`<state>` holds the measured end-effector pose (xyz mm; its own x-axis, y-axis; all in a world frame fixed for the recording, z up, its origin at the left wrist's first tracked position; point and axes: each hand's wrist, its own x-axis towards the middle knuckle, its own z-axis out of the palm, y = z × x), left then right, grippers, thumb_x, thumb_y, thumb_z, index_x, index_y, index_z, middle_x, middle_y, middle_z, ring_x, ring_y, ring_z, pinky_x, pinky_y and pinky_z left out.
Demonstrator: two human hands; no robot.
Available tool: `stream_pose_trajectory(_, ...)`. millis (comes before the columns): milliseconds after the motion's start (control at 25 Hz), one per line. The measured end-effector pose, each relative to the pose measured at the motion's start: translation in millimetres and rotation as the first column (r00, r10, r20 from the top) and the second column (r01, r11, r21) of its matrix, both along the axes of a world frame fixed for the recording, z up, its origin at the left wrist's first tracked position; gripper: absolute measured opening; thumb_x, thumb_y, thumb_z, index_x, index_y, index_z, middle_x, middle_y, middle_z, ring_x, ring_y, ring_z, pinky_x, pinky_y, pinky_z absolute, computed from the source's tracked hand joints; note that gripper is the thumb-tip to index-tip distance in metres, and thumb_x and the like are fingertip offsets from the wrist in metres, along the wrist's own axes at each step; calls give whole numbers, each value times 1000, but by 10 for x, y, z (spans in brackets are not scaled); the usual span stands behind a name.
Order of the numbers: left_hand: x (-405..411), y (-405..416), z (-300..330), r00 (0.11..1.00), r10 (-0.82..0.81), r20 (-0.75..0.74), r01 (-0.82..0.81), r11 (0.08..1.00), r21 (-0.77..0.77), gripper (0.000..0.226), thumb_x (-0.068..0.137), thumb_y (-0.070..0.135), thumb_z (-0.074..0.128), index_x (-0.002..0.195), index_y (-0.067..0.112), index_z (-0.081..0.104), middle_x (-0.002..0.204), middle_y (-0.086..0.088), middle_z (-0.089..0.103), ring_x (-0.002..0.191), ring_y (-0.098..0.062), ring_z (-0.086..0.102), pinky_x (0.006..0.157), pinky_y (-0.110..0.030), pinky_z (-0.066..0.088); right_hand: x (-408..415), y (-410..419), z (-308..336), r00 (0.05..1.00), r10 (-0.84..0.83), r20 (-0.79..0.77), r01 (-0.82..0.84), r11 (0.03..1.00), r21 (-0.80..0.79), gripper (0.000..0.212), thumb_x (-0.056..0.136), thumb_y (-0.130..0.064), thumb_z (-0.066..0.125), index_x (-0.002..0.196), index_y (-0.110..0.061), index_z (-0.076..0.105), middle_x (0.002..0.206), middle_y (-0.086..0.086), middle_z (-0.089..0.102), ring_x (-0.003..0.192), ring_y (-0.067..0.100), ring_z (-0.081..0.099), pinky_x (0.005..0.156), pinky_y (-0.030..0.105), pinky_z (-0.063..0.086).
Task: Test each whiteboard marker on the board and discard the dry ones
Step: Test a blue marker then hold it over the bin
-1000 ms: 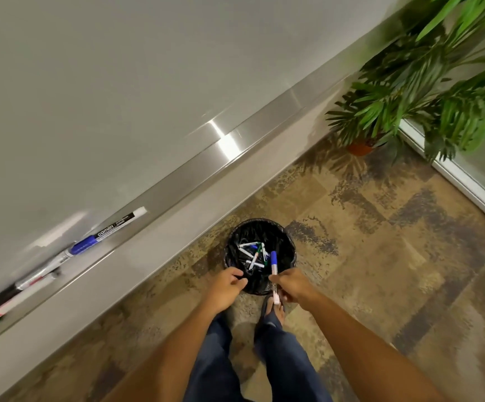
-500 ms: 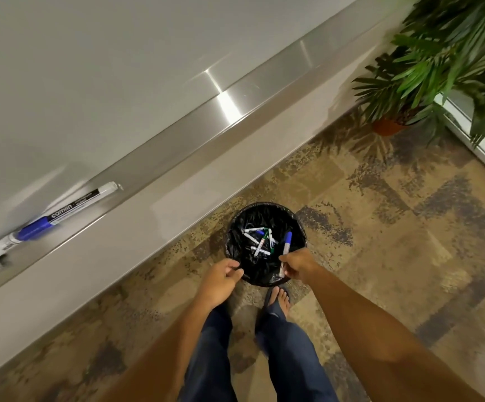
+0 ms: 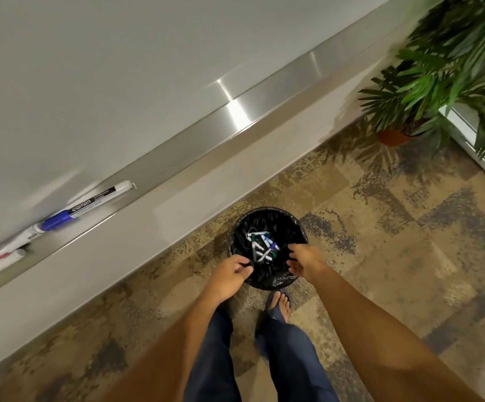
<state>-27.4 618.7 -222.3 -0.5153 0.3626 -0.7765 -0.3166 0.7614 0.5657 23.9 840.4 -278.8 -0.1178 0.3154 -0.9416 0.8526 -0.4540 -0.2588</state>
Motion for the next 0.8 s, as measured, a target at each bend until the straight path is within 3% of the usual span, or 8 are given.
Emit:
stream_pose_trajectory(120,-8,-36,230,998,64,-22,-64,998,0,25,97,35,59,120,26,60,111,2,65,99,-14,64,93,-36,52,-35,-107,376,996,32,-79,-35,998,-42,17,98,-22,63,110,-9,62,100,10,65,73,23,61,60,33,53)
stream_pose_trajectory(240,-31,-81,561,991,116,-70,-115,993,20,22,95,38,61,115,30,61,111,1,67,99,-15,65,94,-40,53,-85,-220,843,979,71,-193,-84,995,-61,17,101,-23,58,115,-13,62,104,10,67,71,19,61,61,32,52)
stream_pose_trajectory(360,-38,-141,929,972,207,-107,-203,978,51,21,96,34,60,116,28,62,112,1,66,96,-13,65,80,-28,53,-156,-334,1249,945,133,-299,-155,987,-49,24,101,-21,57,121,-9,61,94,8,64,67,18,57,59,32,49)
stream_pose_trajectory(600,-60,-424,1709,894,389,-221,-368,920,132,20,97,26,60,115,20,64,101,0,67,82,-10,64,62,-13,46,-375,-635,2024,824,357,-440,-373,926,51,16,101,-28,58,108,-16,64,110,6,71,78,19,65,66,31,54)
stream_pose_trajectory(720,-112,-635,1978,840,452,-300,-422,892,161,19,96,31,61,113,24,64,99,1,64,82,-14,66,69,-21,52,-516,-853,2350,751,440,-492,-443,889,117,15,99,-26,60,104,-13,65,98,5,72,73,17,64,60,28,53)
stream_pose_trajectory(800,-133,-802,2133,798,494,-344,-461,869,179,22,96,35,60,116,26,63,103,1,62,85,-13,66,68,-18,52,-616,-1020,2582,697,489,-525,-484,861,159,12,97,-24,62,106,-18,66,103,2,73,75,19,66,61,29,53)
